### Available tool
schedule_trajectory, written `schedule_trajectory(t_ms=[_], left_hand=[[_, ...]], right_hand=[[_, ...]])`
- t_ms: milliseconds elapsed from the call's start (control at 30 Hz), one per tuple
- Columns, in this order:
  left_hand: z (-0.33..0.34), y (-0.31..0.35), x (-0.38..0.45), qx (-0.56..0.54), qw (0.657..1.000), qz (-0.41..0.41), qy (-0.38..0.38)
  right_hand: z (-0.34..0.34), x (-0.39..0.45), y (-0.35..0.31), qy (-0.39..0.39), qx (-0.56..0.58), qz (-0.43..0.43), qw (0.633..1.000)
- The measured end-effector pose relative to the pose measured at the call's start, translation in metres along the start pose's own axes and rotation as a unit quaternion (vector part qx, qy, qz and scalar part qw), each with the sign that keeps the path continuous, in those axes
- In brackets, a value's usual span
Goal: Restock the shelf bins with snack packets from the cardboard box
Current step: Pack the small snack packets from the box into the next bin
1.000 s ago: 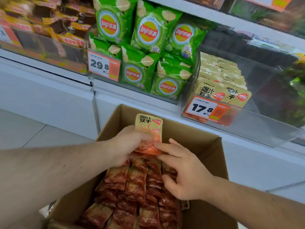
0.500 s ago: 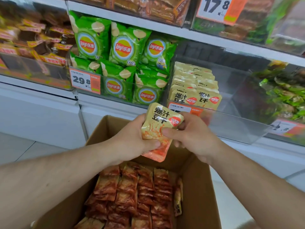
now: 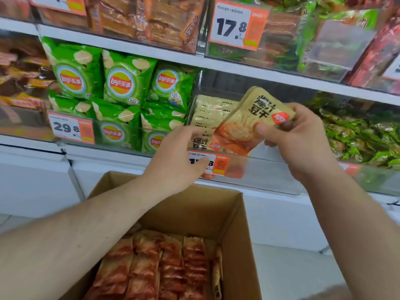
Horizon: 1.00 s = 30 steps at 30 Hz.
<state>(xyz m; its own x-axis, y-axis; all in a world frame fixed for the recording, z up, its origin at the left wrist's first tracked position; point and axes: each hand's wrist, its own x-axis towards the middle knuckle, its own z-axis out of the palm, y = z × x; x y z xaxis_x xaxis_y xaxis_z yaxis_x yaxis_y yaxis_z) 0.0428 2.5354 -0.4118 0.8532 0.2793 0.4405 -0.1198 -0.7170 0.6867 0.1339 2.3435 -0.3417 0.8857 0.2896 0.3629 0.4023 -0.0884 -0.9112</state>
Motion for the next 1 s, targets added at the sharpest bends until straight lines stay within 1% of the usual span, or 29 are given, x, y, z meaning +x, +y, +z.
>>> schedule_trajectory(t_ms=[67, 167, 233, 300, 367, 433, 500, 567, 667, 833, 1000], left_hand=[[0.007, -0.003, 0.006, 0.069, 0.997, 0.028, 0.025], [0.018, -0.01, 0.011, 0.116, 0.991, 0.045, 0.045], [0.025, -0.015, 0.01, 0.123, 0.991, 0.039, 0.044], [0.029, -0.018, 0.009, 0.132, 0.989, 0.037, 0.048], [0.031, -0.02, 0.008, 0.132, 0.99, 0.033, 0.049], [0.031, -0.02, 0.007, 0.127, 0.99, 0.028, 0.045], [0.03, -0.019, 0.007, 0.126, 0.991, 0.025, 0.042], [0.03, -0.018, 0.008, 0.128, 0.991, 0.027, 0.042], [0.03, -0.018, 0.008, 0.128, 0.991, 0.028, 0.04], [0.029, -0.018, 0.006, 0.129, 0.99, 0.036, 0.035], [0.027, -0.017, 0.005, 0.125, 0.991, 0.034, 0.025]], right_hand=[[-0.013, 0.01, 0.008, 0.035, -0.022, -0.008, 0.999], [-0.021, 0.02, 0.027, 0.034, -0.063, 0.02, 0.997], [-0.021, 0.026, 0.038, 0.022, -0.082, 0.048, 0.995], [-0.021, 0.033, 0.044, 0.026, -0.074, 0.071, 0.994], [-0.02, 0.04, 0.046, 0.033, -0.08, 0.071, 0.994], [-0.018, 0.046, 0.049, 0.028, -0.114, 0.06, 0.991], [-0.013, 0.048, 0.054, 0.002, -0.138, 0.07, 0.988], [-0.007, 0.048, 0.064, -0.032, -0.16, 0.1, 0.981], [0.002, 0.048, 0.076, -0.055, -0.226, 0.137, 0.963], [0.011, 0.048, 0.075, -0.051, -0.296, 0.16, 0.94], [0.015, 0.044, 0.073, -0.023, -0.312, 0.18, 0.933]])
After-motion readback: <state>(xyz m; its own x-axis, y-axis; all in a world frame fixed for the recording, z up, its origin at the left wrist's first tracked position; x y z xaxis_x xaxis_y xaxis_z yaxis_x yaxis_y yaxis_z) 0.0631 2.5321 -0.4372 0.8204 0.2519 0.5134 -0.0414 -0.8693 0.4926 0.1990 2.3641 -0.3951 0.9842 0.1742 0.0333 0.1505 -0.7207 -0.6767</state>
